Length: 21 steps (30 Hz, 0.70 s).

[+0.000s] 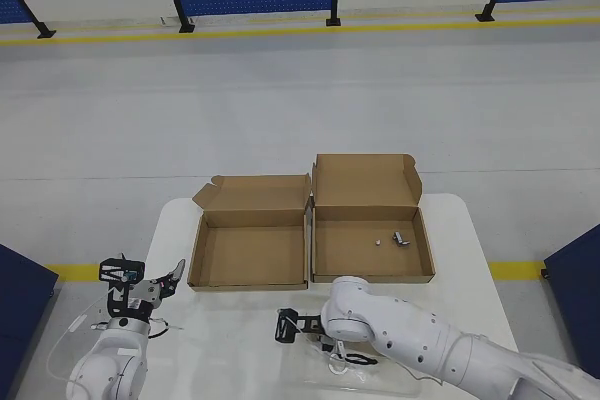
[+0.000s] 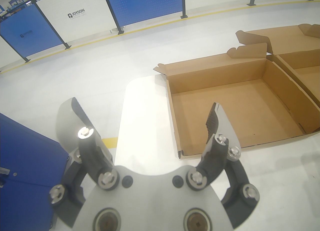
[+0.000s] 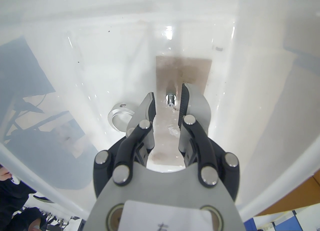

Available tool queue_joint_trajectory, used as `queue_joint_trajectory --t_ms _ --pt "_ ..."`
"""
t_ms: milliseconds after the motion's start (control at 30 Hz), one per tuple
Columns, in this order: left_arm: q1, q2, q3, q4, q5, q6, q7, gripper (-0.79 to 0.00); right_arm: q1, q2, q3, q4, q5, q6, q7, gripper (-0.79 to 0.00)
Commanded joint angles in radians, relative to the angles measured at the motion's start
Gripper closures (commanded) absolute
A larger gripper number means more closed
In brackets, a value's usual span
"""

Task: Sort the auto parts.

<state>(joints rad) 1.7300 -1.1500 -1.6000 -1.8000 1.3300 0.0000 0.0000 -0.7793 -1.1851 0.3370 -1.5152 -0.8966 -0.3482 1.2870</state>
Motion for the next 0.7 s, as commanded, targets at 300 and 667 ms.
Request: queue_joint_trajectory --t_ms 300,667 --pt "0.000 0.000 0.000 0.000 0.000 0.000 0.000 -0.785 -0.016 -0.001 0.023 0.014 -0.007 -0.019 -0.005 -0.092" --pt "0.000 0.000 0.000 0.000 0.000 0.000 0.000 -0.785 -0.030 0.000 0.048 0.008 -0.008 -0.020 0.002 0.000"
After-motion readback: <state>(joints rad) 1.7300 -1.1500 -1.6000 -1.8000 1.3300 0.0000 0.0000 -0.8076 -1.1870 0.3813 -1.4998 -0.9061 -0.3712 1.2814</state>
